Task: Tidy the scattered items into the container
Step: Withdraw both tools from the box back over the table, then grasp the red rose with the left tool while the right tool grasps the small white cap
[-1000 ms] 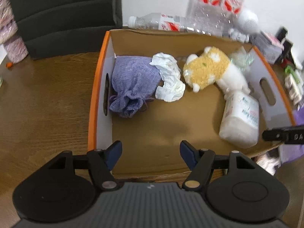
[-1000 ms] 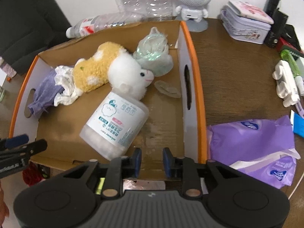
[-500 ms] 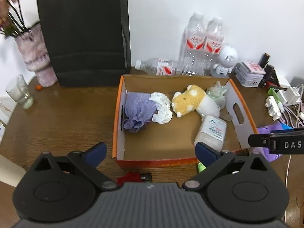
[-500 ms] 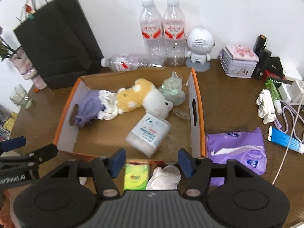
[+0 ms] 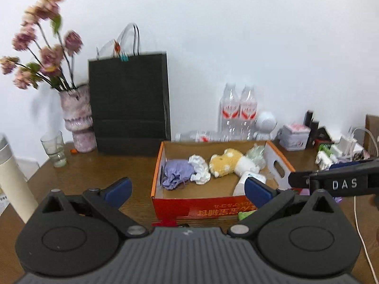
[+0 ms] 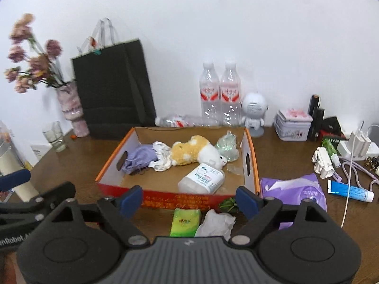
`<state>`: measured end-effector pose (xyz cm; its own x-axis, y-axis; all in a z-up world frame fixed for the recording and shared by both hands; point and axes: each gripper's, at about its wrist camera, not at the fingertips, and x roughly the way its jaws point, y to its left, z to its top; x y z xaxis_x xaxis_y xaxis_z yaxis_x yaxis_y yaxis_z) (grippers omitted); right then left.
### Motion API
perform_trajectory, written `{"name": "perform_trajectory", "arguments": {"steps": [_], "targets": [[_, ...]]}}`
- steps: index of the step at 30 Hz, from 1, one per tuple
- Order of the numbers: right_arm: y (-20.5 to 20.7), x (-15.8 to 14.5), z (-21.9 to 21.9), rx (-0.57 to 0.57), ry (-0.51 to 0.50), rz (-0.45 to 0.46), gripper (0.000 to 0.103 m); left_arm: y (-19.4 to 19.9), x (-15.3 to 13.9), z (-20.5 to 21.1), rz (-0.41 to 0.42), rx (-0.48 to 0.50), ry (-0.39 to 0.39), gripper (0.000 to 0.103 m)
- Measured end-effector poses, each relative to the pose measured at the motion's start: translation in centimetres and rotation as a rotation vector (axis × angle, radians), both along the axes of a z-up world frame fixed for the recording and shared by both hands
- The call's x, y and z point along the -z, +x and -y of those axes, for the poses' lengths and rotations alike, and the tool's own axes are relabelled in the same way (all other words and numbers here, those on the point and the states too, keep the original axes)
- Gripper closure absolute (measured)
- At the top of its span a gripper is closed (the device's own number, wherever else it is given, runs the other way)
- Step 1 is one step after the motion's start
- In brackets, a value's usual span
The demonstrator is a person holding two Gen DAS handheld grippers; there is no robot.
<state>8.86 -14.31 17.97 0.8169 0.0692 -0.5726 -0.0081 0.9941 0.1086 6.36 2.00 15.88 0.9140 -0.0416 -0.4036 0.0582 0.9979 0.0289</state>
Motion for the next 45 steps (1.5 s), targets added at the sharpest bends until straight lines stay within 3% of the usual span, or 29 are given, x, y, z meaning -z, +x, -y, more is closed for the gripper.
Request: {"name": "perform_trajectory", "arguments": {"steps": [4,7,13,17,22,27,30,32,37,40,45], "targets": [[-5.3,2.4,-0.3,-0.017,-0.072,0.136,0.013,-5.1,2.8,0.6,0.137,-0.019,0.022,0.0],[-9.0,4.2,-0.4,-0.018,-0.069,0.189,0.011,-8.3,4.6,0.8,0.158,0.013,0.009,0.0],[-15.4,8.0,-0.5,-0.027,0.047,0.172,0.011,-14.0,8.9,-0.2,0.092,-0.008,-0.058,0.0],[-18.5,10.5,-1.1,-0.009,0.05,0.171,0.011,-16.3,11.5,-0.5,0.054,0.012,0.002,0.0],[-19.4,11.5,-1.8,-0.054,0.05,0.166,0.011,-16.3,12.3,-1.0,0.022,0.037,0.013,0.0],[-17.5,11.1,-2.4,-0.102,0.05,0.164,0.014,-13.6,11.6,-2.8,0.005,-0.004,0.01,0.0],[-15.0,10.7,-2.7,-0.153,0.023,0.155,0.023,-10.6,10.8,-5.4,-0.026,-0.063,0.027,0.0],[-12.6,10.6,-3.1,-0.183,0.004,0.147,0.031,-8.5,10.5,-7.1,-0.054,-0.084,0.022,0.0],[-5.1,11.5,-4.6,-0.226,0.024,0.075,0.039,-3.9,10.3,-9.9,-0.079,-0.054,-0.027,0.0],[-0.6,12.5,-6.3,-0.261,0.033,0.029,0.043,-1.7,11.0,-10.3,-0.069,-0.017,0.0,0.0],[5.4,14.2,-7.9,-0.272,0.13,-0.049,0.047,0.1,12.7,-11.4,-0.098,-0.014,-0.023,0.0]]}}
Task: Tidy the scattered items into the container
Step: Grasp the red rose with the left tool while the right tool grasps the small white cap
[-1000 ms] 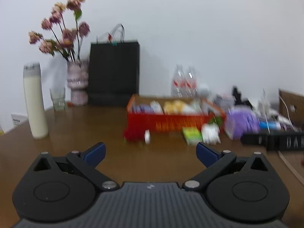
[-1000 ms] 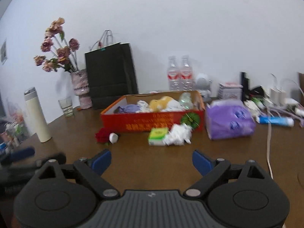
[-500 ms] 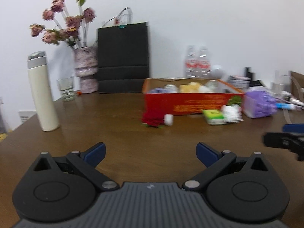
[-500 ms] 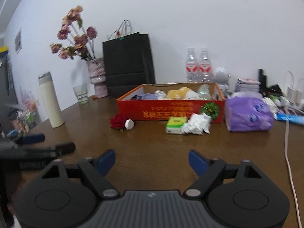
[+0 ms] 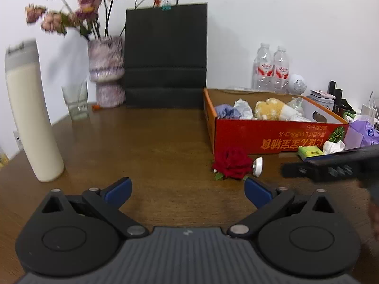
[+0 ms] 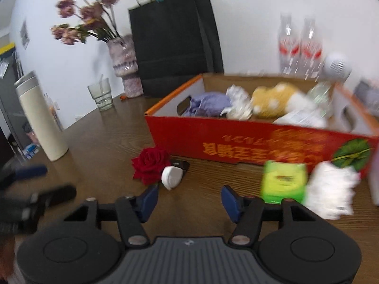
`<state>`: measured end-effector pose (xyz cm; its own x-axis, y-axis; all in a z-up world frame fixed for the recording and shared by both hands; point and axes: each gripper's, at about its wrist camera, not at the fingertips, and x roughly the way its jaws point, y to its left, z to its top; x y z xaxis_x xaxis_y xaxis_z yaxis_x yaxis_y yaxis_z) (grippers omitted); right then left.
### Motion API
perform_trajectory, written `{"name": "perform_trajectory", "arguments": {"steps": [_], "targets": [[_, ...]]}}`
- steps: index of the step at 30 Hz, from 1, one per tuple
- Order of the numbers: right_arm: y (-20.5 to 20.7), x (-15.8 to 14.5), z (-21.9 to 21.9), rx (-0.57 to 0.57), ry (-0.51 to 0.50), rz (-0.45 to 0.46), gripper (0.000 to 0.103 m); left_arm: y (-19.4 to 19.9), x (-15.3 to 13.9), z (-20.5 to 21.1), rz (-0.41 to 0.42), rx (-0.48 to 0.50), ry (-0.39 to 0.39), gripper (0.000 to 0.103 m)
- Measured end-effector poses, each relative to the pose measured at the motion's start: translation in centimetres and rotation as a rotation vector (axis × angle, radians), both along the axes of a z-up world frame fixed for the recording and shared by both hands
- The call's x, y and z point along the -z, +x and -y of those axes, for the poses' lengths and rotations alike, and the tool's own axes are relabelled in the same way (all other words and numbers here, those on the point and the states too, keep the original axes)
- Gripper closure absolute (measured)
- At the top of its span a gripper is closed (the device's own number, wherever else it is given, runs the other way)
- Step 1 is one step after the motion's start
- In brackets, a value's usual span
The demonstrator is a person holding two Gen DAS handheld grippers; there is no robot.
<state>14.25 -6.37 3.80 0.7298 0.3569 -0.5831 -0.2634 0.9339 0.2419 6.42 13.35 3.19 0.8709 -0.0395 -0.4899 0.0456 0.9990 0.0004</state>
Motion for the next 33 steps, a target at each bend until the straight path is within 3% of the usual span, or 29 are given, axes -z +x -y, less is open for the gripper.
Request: {"name": "perform_trajectory", "arguments": {"steps": [3,6,8,9,15,22,27,30,33], "targets": [[1.8,0.6,-1.1,-0.025,0.023,-0.009,0.053,0.5,0.6,-0.2,-0.003,0.023,0.013,0.0],[2.8,0.9,-2.0,-0.033,0.0,-0.011,0.073,0.9,1.0,0.1,0.001,0.052,0.041,0.0],[3.0,1.2,-2.3,-0.045,-0.019,-0.016,0.091,1.4,1.2,0.4,0.001,0.061,0.061,0.0],[2.8,1.2,-2.3,-0.042,-0.036,-0.01,0.092,1.7,1.2,0.6,0.003,0.069,0.06,0.0],[0.5,0.3,-0.1,-0.011,-0.081,0.053,0.095,4.9,0.9,2.8,0.012,0.133,0.036,0.0],[-2.8,-1.3,3.0,0.045,-0.051,0.121,0.095,9.7,2.0,5.8,-0.088,0.092,0.037,0.005],[-3.1,-0.6,4.0,0.048,-0.033,0.108,0.095,10.4,2.7,6.5,-0.13,0.084,0.061,0.041],[-3.0,-0.2,4.4,0.048,-0.021,0.088,0.095,10.1,2.9,6.6,-0.146,0.076,0.073,0.049],[-3.4,-0.1,4.1,0.039,-0.053,0.1,0.095,9.1,2.8,6.3,-0.139,0.046,0.078,0.051]]}}
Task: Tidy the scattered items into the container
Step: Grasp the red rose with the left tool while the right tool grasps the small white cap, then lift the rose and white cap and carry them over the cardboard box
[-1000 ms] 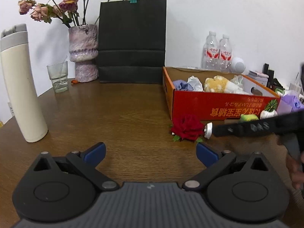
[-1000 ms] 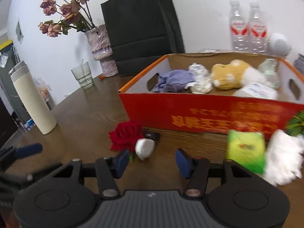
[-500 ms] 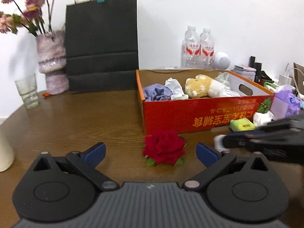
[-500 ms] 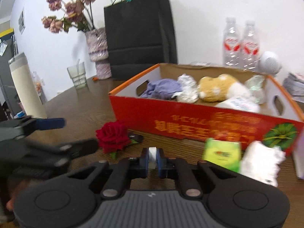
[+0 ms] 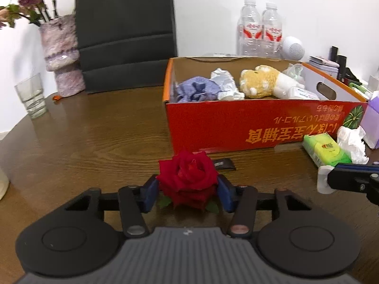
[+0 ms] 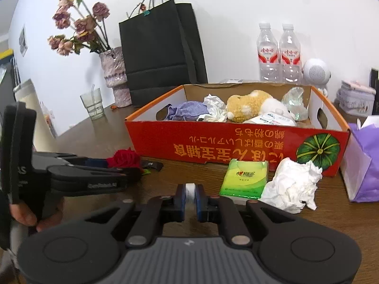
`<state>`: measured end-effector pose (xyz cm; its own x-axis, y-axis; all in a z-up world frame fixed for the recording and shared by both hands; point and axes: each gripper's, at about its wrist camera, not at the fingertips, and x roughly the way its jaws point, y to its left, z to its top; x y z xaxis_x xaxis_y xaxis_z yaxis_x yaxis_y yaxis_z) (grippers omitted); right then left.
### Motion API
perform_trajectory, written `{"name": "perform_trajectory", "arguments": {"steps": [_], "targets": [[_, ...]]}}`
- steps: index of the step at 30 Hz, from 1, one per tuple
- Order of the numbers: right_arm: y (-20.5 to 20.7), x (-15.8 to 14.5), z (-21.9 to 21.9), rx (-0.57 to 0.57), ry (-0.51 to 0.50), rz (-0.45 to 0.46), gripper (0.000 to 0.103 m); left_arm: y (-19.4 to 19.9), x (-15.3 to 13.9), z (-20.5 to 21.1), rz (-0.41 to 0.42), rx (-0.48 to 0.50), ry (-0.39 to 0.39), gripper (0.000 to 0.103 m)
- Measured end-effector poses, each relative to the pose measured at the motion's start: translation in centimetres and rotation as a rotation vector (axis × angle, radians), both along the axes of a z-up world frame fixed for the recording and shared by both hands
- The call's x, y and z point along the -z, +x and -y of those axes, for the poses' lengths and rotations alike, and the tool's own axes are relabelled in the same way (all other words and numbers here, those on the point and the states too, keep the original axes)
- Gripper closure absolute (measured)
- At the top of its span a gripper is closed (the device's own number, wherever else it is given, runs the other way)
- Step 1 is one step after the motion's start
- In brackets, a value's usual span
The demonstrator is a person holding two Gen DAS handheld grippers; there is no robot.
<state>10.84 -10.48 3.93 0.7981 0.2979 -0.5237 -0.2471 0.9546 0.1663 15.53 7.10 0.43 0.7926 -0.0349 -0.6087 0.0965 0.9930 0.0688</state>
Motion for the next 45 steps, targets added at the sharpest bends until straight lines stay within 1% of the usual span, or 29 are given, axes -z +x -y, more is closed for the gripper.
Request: {"name": "perform_trajectory", "arguments": {"steps": [3,5,7,10,11,12,13,14,16,18,19,20,24,25,29,32,35,36,38,41,43,45], "targets": [[-0.1,0.4,-0.4,-0.009,-0.028,-0.005,0.095,-2.0,-0.7,-0.3,0.015,-0.021,0.001,0.051],[0.0,0.7,-0.6,-0.007,-0.046,-0.014,0.095,-4.0,-1.4,-0.4,0.043,-0.031,0.007,0.051],[-0.1,0.8,-0.9,-0.011,-0.06,-0.014,0.095,-6.1,-2.0,-0.7,0.067,-0.037,-0.01,0.051],[0.0,1.3,-1.5,-0.027,-0.085,-0.032,0.091,-8.7,-2.5,-1.0,0.088,-0.063,-0.046,0.051],[0.1,1.5,-1.7,-0.03,-0.093,-0.033,0.091,-9.3,-2.4,-1.0,0.095,-0.075,-0.047,0.051],[0.2,1.7,-1.9,-0.026,-0.106,-0.031,0.09,-9.8,-2.4,-1.0,0.1,-0.084,-0.04,0.051],[0.3,1.7,-2.0,-0.022,-0.116,-0.033,0.088,-10.1,-2.3,-1.0,0.106,-0.089,-0.031,0.051],[0.3,1.7,-2.1,-0.02,-0.118,-0.032,0.088,-10.4,-2.3,-0.9,0.11,-0.089,-0.027,0.051],[0.7,1.8,-2.1,-0.016,-0.111,-0.04,0.087,-10.8,-2.3,-1.0,0.105,-0.09,-0.04,0.051],[1.1,1.8,-2.3,-0.007,-0.11,-0.044,0.088,-11.0,-2.4,-1.1,0.108,-0.096,-0.056,0.051],[1.2,1.9,-2.4,0.001,-0.118,-0.045,0.091,-11.1,-2.5,-1.0,0.111,-0.097,-0.062,0.051],[1.2,1.9,-2.4,0.006,-0.118,-0.045,0.092,-11.3,-2.7,-1.0,0.116,-0.096,-0.068,0.051],[0.6,1.5,-2.2,0.032,-0.119,-0.05,0.092,-13.1,-3.7,-0.9,0.153,-0.093,-0.088,0.052],[-0.2,1.0,-2.2,0.039,-0.122,-0.041,0.092,-13.6,-4.1,-0.9,0.163,-0.088,-0.093,0.052],[-5.8,-1.6,-1.9,0.057,-0.106,0.057,0.092,-16.5,-4.8,-0.3,0.214,-0.019,-0.097,0.052],[-9.6,-2.9,-1.7,0.109,-0.107,0.104,0.092,-18.4,-5.1,0.7,0.245,0.018,-0.122,0.052],[-13.9,-4.2,-1.5,0.155,-0.119,0.19,0.092,-21.0,-5.4,1.9,0.311,0.031,-0.137,0.052],[-15.5,-4.4,-1.4,0.167,-0.109,0.212,0.092,-21.9,-5.5,2.2,0.332,0.034,-0.142,0.052],[-18.3,-4.6,-1.3,0.178,-0.096,0.247,0.092,-23.6,-5.6,2.8,0.373,0.036,-0.139,0.052],[-22.1,-4.1,-1.8,0.207,-0.149,0.295,0.092,-25.9,-5.8,3.5,0.445,0.025,-0.116,0.052],[-23.4,-3.6,-2.0,0.222,-0.179,0.289,0.092,-27.1,-6.1,3.5,0.482,0.023,-0.118,0.052],[-24.5,-3.3,-1.9,0.224,-0.19,0.288,0.092,-28.1,-6.5,3.5,0.496,0.019,-0.123,0.052]]}}
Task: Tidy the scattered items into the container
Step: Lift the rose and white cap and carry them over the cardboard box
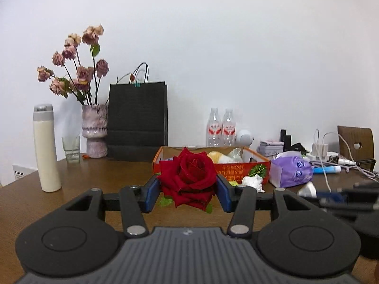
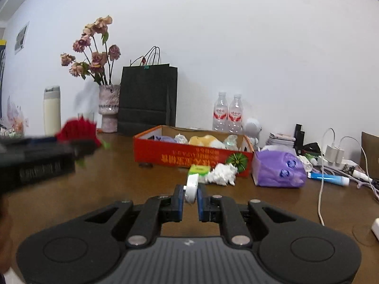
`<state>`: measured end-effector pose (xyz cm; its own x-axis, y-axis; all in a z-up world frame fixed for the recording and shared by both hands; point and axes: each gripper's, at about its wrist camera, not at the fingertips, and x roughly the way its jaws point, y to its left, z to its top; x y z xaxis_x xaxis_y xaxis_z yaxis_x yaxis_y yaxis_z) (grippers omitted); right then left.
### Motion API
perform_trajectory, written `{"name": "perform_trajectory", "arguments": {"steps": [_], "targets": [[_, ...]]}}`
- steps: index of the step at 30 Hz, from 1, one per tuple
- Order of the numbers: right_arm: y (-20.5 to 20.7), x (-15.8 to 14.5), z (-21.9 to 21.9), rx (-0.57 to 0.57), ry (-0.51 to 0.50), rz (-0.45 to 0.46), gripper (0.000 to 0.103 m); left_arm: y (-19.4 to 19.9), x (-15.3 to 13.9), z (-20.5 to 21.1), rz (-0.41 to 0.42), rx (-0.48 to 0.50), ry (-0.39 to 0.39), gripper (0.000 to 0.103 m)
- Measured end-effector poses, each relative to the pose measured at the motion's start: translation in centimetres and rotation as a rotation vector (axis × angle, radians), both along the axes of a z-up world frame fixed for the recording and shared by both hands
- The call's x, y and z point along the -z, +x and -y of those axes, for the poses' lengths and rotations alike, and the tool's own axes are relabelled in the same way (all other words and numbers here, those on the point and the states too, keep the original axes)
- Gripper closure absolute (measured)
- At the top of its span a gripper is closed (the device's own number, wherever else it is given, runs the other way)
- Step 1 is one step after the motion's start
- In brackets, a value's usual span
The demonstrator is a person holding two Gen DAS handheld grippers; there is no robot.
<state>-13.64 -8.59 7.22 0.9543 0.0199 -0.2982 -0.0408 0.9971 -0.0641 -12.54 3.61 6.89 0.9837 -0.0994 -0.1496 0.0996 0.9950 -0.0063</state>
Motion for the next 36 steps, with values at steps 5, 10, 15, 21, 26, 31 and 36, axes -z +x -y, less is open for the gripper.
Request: {"name": "perform_trajectory", "arguments": {"steps": [5,10,15,21,26,31,36], "targets": [[-2.3,-0.6,-0.1,-0.004,0.036,0.052,0.092,-2.3,-0.2,-0.1,0.022,-0.02,0.007,0.051],[-4.5,-0.9,-1.3,-0.033,0.056,0.094,0.092,-4.8,0.3,-0.3,0.026,-0.032,0.007,0.051],[-5.9,-0.9,-2.3,-0.05,0.064,0.091,0.092,-6.1,0.7,-0.7,0.003,-0.033,0.005,0.051],[-4.5,-1.0,-1.9,-0.041,0.077,0.058,0.092,-3.9,0.0,-0.9,-0.053,-0.01,-0.009,0.05],[-1.4,-2.1,-0.2,-0.013,0.097,0.052,0.092,-0.3,-1.4,-1.2,-0.082,0.007,-0.033,0.05],[2.9,-3.0,1.6,-0.003,0.104,0.022,0.092,3.6,-2.6,-0.7,-0.08,0.005,-0.007,0.05],[9.3,-3.6,4.4,-0.003,0.152,-0.08,0.092,9.5,-3.2,0.9,-0.167,0.021,0.018,0.05]]}}
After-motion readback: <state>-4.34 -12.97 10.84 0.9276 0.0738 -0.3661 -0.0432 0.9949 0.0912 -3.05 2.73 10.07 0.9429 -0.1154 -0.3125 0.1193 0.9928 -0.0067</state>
